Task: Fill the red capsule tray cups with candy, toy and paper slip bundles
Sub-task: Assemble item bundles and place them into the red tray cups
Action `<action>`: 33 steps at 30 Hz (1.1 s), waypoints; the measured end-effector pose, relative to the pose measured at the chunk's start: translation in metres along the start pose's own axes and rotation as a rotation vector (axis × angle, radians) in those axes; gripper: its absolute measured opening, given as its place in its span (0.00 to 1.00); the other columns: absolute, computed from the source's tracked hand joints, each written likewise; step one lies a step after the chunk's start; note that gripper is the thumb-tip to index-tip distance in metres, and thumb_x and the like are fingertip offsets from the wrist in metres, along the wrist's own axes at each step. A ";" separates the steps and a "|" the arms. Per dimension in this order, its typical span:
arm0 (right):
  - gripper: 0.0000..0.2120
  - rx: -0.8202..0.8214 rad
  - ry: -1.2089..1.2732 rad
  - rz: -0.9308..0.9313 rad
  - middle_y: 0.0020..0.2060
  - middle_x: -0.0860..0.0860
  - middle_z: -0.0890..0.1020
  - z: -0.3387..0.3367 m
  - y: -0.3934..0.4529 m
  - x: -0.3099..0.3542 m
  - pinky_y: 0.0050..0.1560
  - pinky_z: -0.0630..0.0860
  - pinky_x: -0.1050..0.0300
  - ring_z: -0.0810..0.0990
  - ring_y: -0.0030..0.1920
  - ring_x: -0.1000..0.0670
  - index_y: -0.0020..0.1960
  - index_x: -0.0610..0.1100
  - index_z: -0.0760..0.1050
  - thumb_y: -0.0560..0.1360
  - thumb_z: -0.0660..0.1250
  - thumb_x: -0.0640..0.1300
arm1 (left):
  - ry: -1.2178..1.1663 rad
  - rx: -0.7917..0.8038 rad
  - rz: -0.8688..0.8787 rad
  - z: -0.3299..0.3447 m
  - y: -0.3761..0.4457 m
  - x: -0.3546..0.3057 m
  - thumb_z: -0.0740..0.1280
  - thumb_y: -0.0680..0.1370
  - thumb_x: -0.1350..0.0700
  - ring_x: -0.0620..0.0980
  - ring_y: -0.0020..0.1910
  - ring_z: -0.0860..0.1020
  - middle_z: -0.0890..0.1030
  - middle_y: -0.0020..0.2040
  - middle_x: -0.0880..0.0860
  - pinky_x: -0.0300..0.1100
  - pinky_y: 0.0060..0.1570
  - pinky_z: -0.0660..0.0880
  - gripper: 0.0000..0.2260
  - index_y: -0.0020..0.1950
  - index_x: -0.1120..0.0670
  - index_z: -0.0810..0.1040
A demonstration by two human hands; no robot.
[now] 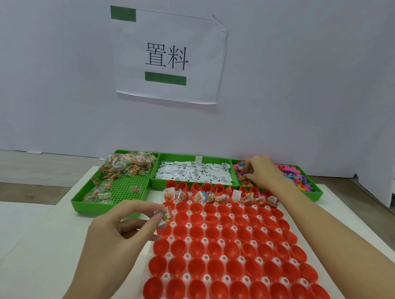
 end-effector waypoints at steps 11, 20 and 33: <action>0.03 -0.060 0.172 0.026 0.45 0.49 0.85 -0.001 0.003 -0.010 0.47 0.76 0.55 0.79 0.42 0.52 0.47 0.41 0.84 0.77 0.72 0.40 | 0.001 -0.020 -0.010 -0.007 0.004 -0.003 0.75 0.74 0.62 0.52 0.39 0.87 0.87 0.41 0.52 0.41 0.39 0.84 0.08 0.43 0.48 0.87; 0.03 -0.350 0.412 0.045 0.40 0.49 0.79 -0.020 -0.028 -0.008 0.38 0.75 0.57 0.79 0.40 0.50 0.51 0.43 0.71 0.82 0.65 0.41 | 0.001 -0.016 -0.031 -0.011 0.006 -0.004 0.75 0.75 0.63 0.52 0.39 0.87 0.87 0.39 0.54 0.35 0.38 0.81 0.07 0.45 0.51 0.87; 0.09 -0.158 1.148 -0.074 0.40 0.46 0.88 -0.053 -0.188 0.090 0.47 0.84 0.57 0.88 0.41 0.47 0.53 0.44 0.81 0.74 0.76 0.39 | 0.167 0.034 0.074 -0.012 0.008 0.000 0.74 0.76 0.63 0.48 0.39 0.85 0.86 0.43 0.47 0.37 0.43 0.81 0.13 0.47 0.42 0.86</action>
Point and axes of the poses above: each hand's wrist, its own y-axis towards the middle knuckle, its own z-axis out of the palm, x = y × z, the point moved 3 cm from there along y, towards the middle knuckle
